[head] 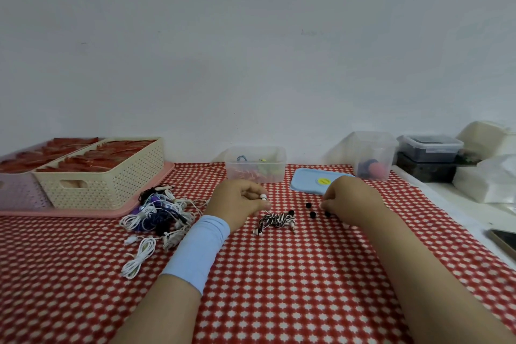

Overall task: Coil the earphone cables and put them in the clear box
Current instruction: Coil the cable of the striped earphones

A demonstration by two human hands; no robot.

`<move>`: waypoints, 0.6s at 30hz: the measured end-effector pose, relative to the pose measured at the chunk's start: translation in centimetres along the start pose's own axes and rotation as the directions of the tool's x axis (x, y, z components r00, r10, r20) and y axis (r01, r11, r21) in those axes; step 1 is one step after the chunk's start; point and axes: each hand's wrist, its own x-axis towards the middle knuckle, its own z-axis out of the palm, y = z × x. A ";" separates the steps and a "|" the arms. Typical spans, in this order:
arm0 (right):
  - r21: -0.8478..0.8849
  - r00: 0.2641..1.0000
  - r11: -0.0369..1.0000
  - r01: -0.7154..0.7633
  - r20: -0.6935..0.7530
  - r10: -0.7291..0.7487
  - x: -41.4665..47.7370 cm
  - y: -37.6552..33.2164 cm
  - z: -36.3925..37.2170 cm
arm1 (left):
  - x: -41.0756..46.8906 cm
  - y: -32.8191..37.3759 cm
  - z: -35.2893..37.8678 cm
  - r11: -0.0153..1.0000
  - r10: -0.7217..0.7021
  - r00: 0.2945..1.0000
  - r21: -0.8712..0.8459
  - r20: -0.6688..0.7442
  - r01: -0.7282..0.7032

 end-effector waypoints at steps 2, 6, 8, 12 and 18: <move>0.062 0.997 0.997 0.038 -0.073 -0.033 -0.4 -0.1 -0.1 | 0.1 -0.2 0.0 1.000 -0.010 1.000 0.005 0.002 0.010; 0.391 0.984 0.906 0.163 -0.130 -0.121 -1.1 -1.5 0.1 | 0.4 -0.8 0.1 0.986 -0.017 1.000 0.167 -0.003 0.018; 0.518 0.981 0.833 0.193 -0.100 -0.165 -1.5 -2.5 0.2 | 0.5 -1.1 0.1 0.955 -0.034 0.999 0.295 0.000 0.032; 0.663 0.974 0.720 0.204 -0.065 -0.216 -2.2 -3.6 0.2 | 0.4 -1.5 0.1 0.902 -0.080 0.995 0.428 0.050 0.051; 0.809 0.975 0.567 0.158 -0.036 -0.221 -2.6 -3.9 0.1 | 0.5 -0.1 -1.1 0.902 -0.001 0.996 0.430 0.093 -0.039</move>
